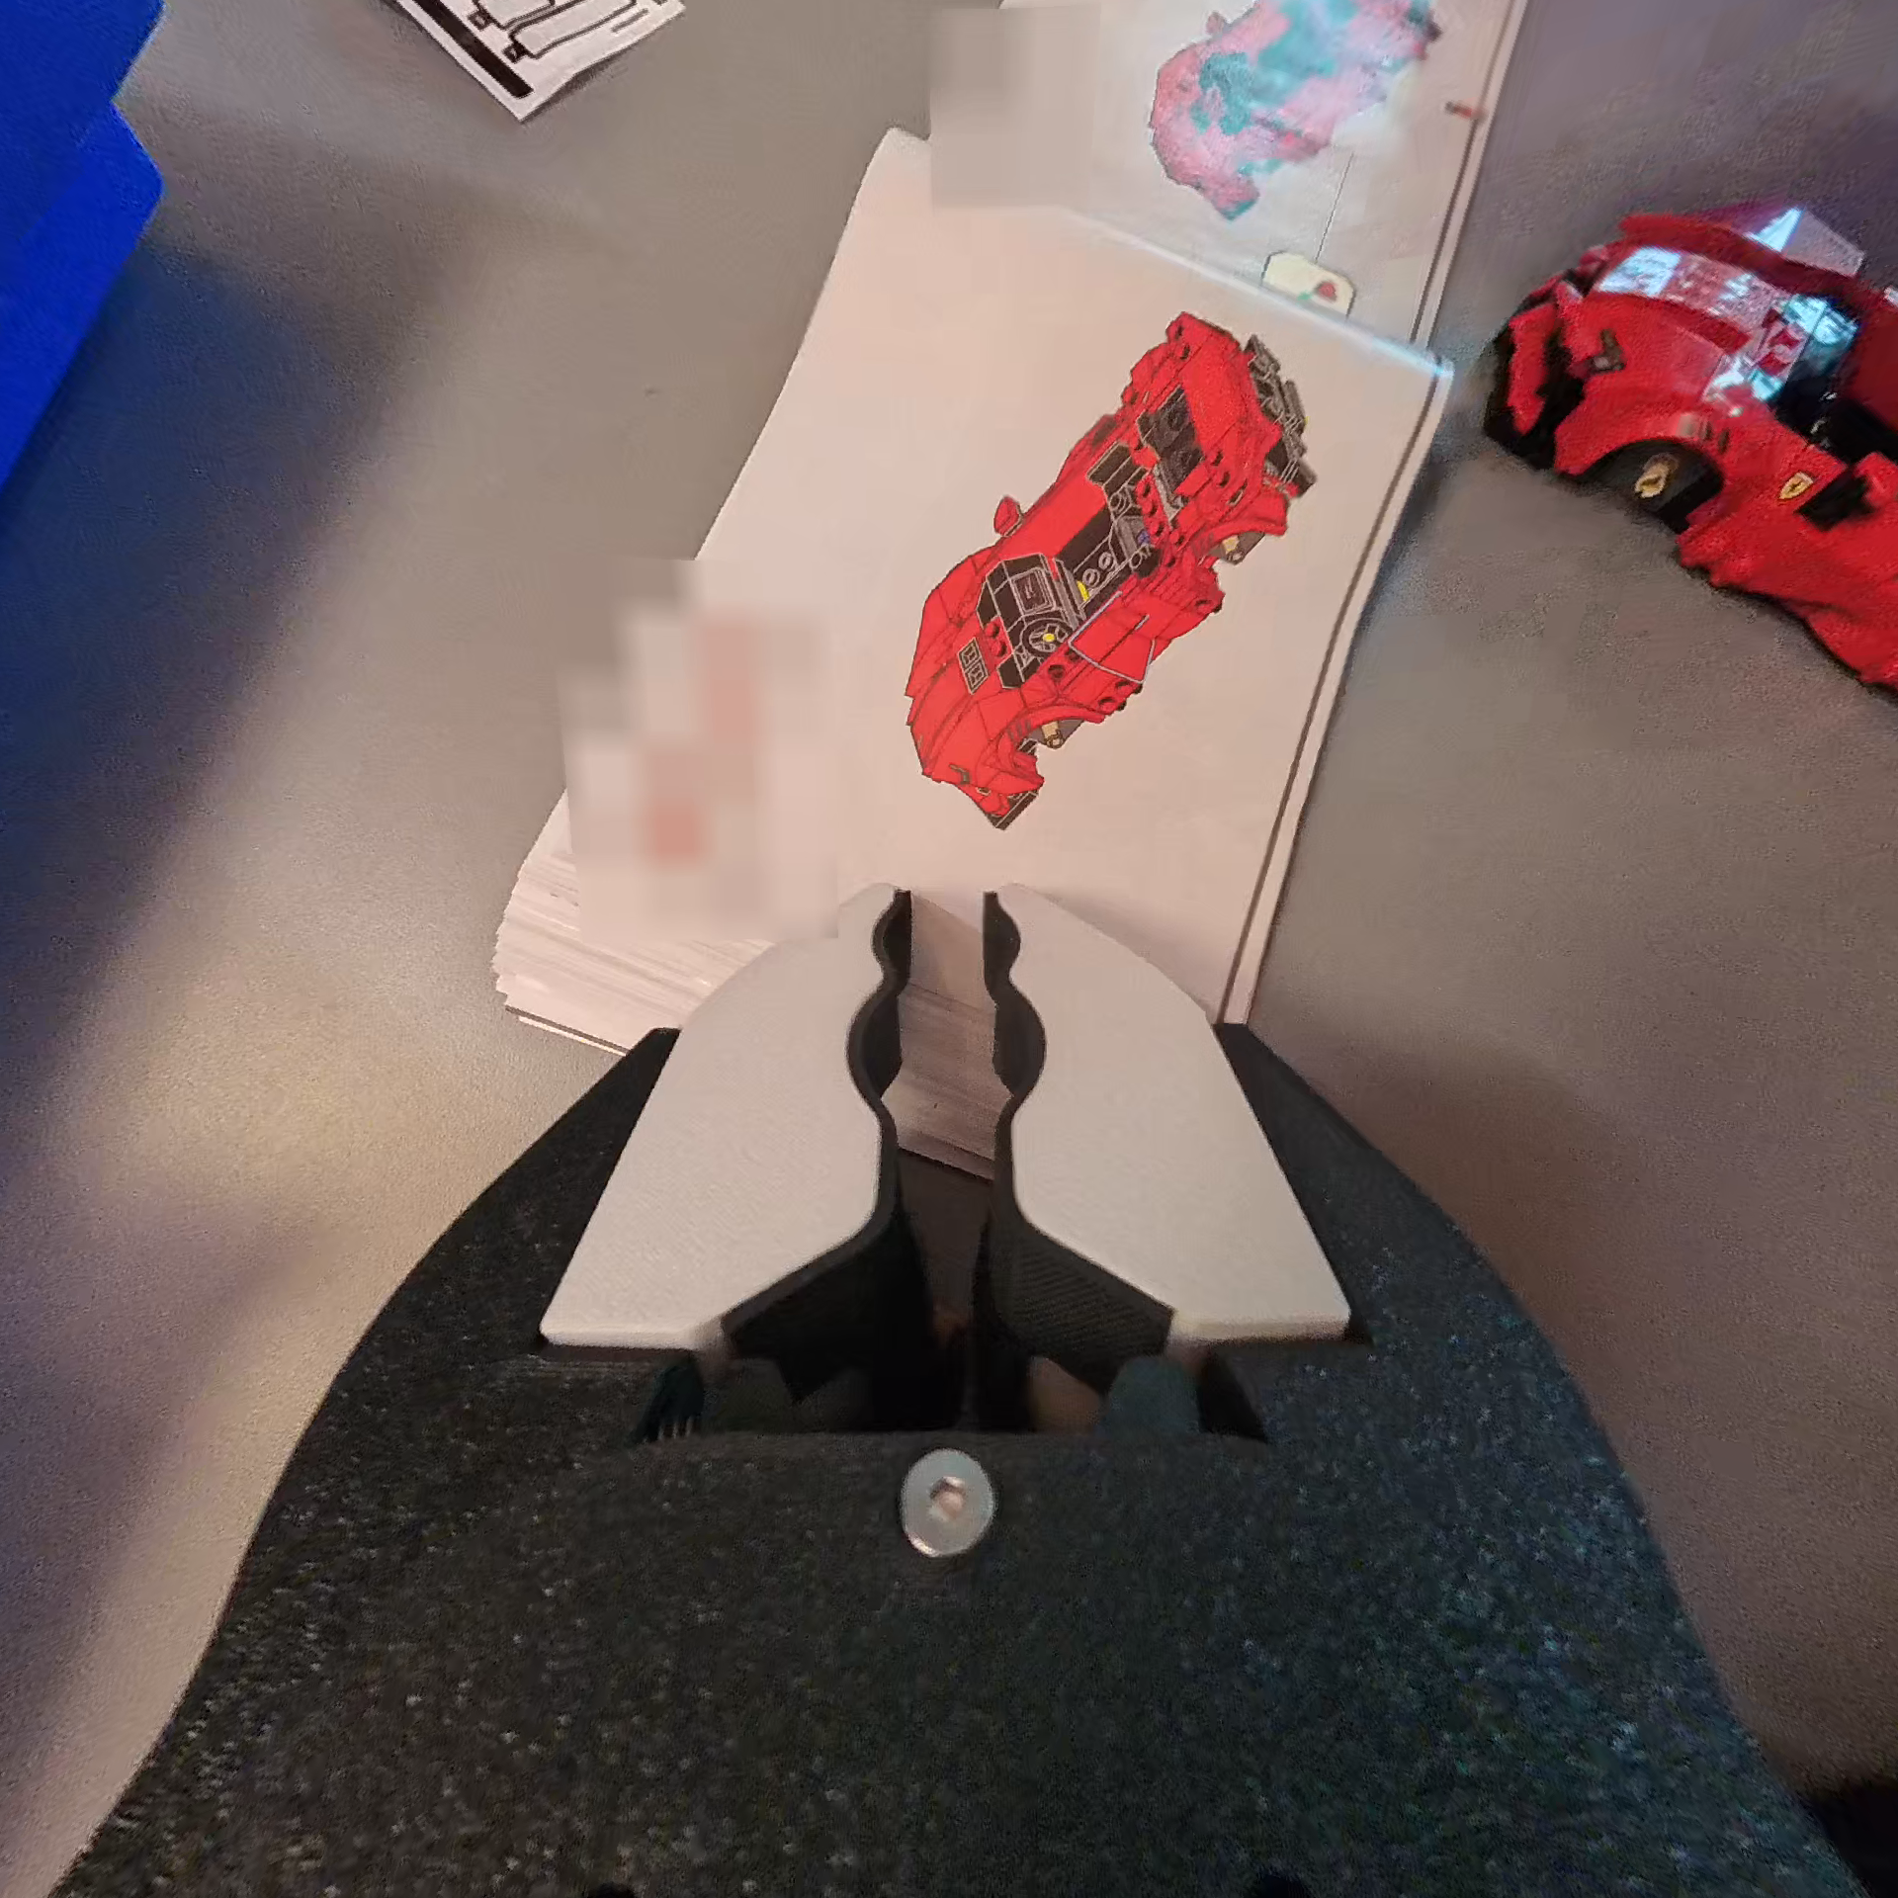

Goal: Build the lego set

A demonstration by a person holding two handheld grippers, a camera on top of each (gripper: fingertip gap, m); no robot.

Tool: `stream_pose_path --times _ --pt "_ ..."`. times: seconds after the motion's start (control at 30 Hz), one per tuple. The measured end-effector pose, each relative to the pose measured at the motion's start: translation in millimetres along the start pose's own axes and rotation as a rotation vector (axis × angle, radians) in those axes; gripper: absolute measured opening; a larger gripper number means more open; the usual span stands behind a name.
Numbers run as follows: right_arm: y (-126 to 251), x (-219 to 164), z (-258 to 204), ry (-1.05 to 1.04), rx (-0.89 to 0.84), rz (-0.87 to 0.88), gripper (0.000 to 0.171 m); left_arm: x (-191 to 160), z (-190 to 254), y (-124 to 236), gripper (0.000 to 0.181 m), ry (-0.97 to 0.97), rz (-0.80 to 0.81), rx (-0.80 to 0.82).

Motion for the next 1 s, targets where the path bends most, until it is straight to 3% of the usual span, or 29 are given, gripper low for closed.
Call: stream_pose_path --times 0.07,0.17,0.47,0.6,0.73,0.87,1.0 --pt "37.3 -8.7 17.4 -0.144 -0.063 0.07 0.014 0.2 -0.1 -0.2 0.013 -0.002 -0.002 0.003" --pt "59.1 -49.6 31.9 -0.212 -0.18 -0.109 0.023 0.3 -0.5 -0.1 0.012 0.007 0.0 0.004" --pt "45.9 -122.7 38.8 -0.366 -0.206 -0.291 0.034 1.1 -1.4 1.3 0.01 0.025 -0.018 0.009" --pt "43.0 -126.0 34.5 -0.414 -0.204 -0.222 0.033 19.9 6.0 6.1 0.016 0.008 -0.001 0.048" --pt "43.4 -127.9 32.5 -0.449 -0.227 -0.196 0.033 66.7 44.2 -8.9 0.029 -0.092 0.128 -0.119" --pt "44.0 -129.1 30.2 -0.457 -0.247 -0.173 0.033 85.4 73.0 -50.1 0.034 -0.25 0.024 -0.168" --pt "44.1 -131.2 29.0 -0.466 -0.258 -0.147 0.033 84.7 75.5 -73.4 0.03 -0.264 -0.03 -0.167"
Point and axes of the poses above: each gripper's, where its closed fingertips meet, y back along the fingers, x out of its top, z = x × y across the jaws, the point moved 9 cm from there along y, back along the fingers, and after that the axes turned 2 degrees about y, right-handed, at the moved point
